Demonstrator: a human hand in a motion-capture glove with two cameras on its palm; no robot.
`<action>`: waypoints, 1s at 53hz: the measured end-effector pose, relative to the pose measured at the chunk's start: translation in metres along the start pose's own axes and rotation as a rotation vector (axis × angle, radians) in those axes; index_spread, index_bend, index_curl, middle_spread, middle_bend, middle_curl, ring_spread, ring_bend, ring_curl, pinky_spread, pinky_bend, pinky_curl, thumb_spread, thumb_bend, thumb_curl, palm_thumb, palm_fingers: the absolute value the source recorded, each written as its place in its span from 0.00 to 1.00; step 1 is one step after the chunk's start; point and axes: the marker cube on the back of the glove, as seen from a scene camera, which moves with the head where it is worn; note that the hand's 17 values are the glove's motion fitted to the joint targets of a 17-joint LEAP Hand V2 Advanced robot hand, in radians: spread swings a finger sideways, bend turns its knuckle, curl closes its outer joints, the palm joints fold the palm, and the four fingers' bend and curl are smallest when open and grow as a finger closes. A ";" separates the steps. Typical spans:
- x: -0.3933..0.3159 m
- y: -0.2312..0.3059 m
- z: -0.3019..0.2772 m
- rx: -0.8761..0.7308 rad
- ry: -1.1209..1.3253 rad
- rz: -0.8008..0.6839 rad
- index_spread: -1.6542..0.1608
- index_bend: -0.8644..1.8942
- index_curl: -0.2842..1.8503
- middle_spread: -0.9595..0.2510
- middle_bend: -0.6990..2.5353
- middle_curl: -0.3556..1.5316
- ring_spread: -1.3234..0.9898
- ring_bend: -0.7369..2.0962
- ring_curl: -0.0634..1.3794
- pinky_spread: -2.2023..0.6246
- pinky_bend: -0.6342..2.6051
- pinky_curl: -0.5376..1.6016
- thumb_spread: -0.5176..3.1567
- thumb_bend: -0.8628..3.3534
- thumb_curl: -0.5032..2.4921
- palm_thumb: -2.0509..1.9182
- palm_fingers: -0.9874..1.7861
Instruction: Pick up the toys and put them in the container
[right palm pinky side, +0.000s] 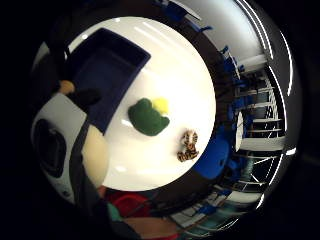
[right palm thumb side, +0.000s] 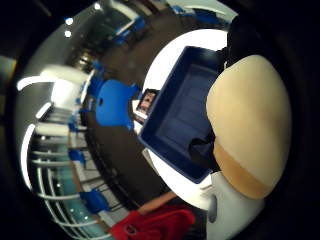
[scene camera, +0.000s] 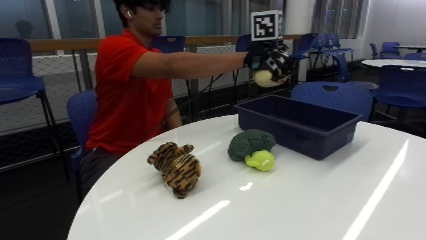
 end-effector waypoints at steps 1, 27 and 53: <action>-0.005 -0.006 0.002 -0.009 -0.007 0.008 0.67 0.41 0.52 0.35 0.38 0.54 0.32 0.58 0.44 0.63 0.52 0.47 0.28 0.23 0.48 0.70 0.69; -0.024 -0.029 0.070 -0.175 0.010 0.029 0.67 0.35 0.52 0.49 0.30 0.55 0.41 0.46 0.43 0.72 0.49 0.46 0.39 0.19 0.44 0.60 0.29; 0.102 0.045 0.077 -0.150 -0.078 0.211 0.72 0.36 0.33 0.72 0.26 0.41 0.56 0.32 0.29 0.80 0.43 0.40 0.44 0.19 0.30 0.50 0.27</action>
